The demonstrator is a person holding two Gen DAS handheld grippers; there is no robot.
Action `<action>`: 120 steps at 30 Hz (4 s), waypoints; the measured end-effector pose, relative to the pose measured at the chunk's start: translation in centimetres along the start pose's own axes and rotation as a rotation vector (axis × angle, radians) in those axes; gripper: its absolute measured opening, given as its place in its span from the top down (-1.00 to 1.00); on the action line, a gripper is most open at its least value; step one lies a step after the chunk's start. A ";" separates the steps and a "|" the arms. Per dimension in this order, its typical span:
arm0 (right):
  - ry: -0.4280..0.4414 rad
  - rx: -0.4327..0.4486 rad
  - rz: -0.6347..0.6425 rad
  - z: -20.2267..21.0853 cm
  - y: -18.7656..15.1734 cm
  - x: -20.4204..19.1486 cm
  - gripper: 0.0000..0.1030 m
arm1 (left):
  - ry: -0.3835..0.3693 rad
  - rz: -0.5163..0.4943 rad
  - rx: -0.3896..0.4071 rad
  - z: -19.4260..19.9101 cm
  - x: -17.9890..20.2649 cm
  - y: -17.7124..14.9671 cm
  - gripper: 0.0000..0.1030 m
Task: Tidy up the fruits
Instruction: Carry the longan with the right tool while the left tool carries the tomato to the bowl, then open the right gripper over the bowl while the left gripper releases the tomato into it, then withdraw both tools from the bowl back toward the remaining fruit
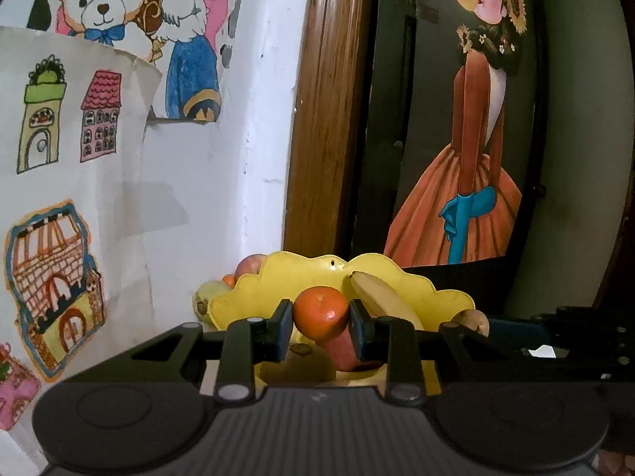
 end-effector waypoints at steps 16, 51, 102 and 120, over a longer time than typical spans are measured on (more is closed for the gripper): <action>-0.010 -0.012 0.014 -0.8 -0.7 -0.3 0.36 | 0.014 0.012 -0.044 -1.2 -0.1 -0.6 0.34; -0.091 0.148 0.093 19.3 -4.2 -10.4 -0.99 | 0.073 0.063 0.059 18.5 -1.0 -3.5 -0.99; -0.061 -0.015 0.007 25.2 -13.1 -12.6 -0.99 | 0.186 0.008 -0.136 27.3 -3.7 -10.8 -0.99; 0.134 -0.059 0.110 14.3 -7.1 -9.8 -0.99 | 0.222 -0.121 -0.129 21.2 -5.5 -8.0 -0.99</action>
Point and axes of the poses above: each gripper's, at about its wrist camera, not at the fingertips, and z roughly against the way its jaws point, x to its right, y to its top, the point moved 1 cm from there along -z, roughly the way its jaws point, and after that the axes turned 2 degrees about -z, right-handed, at the moved point
